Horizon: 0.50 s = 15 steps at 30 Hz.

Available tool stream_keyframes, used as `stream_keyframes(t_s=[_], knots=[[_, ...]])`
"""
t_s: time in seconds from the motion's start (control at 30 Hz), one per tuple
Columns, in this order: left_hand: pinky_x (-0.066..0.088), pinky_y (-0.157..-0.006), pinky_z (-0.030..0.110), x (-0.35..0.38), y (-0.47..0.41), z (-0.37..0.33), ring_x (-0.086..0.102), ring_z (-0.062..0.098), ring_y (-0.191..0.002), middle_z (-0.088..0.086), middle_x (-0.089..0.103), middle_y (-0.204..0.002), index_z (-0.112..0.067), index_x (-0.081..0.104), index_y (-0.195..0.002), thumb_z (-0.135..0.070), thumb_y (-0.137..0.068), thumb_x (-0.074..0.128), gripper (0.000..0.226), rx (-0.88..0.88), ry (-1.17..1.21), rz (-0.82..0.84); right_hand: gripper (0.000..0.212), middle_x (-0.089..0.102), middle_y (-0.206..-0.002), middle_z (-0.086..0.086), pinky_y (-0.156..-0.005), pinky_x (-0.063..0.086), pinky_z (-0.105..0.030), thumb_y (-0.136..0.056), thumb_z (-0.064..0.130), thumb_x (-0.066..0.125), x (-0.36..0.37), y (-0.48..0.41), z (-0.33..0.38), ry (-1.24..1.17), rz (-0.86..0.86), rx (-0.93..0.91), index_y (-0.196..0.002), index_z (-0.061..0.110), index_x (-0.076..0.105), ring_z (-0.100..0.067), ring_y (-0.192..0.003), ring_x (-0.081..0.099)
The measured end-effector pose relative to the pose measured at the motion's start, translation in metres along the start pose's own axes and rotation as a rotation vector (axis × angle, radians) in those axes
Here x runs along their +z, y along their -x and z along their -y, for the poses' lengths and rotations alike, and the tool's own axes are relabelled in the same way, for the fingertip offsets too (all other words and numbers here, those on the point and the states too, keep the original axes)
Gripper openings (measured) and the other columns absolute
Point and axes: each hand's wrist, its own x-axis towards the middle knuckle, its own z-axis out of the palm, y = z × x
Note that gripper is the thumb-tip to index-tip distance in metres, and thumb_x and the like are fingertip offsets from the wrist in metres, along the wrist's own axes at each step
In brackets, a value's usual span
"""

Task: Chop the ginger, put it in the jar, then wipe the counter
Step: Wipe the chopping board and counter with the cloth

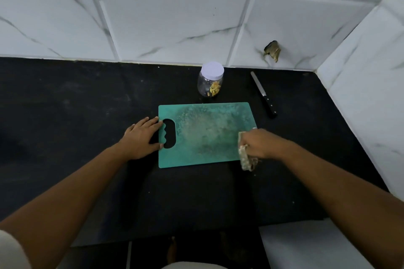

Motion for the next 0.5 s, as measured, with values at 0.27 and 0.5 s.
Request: stream_keyframes(t_s=[0.27,0.5], knots=[[0.021,-0.123,0.058,0.006,-0.017,-0.084,0.015,0.027,-0.155,0.004,0.016,-0.169,-0.027,0.027,-0.159,-0.06,-0.09,0.064,0.086,0.075,0.044,-0.087,0.031,0.072,-0.109,0.001,-0.088,0.052,-0.037,-0.082,0.01,0.068,0.001,-0.021,0.033,-0.178,-0.323,-0.12,-0.107,0.024,0.079,-0.024,-0.101,0.066],[0.021,-0.124,0.057,0.011,-0.02,-0.081,0.006,0.025,-0.157,-0.001,0.009,-0.171,-0.033,0.018,-0.162,-0.064,-0.089,0.063,0.091,0.091,-0.056,-0.04,0.034,0.074,-0.107,-0.005,-0.084,0.054,-0.035,-0.083,0.008,0.055,0.013,0.02,-0.043,-0.231,-0.197,0.105,-0.106,0.021,0.077,-0.026,-0.101,0.069]])
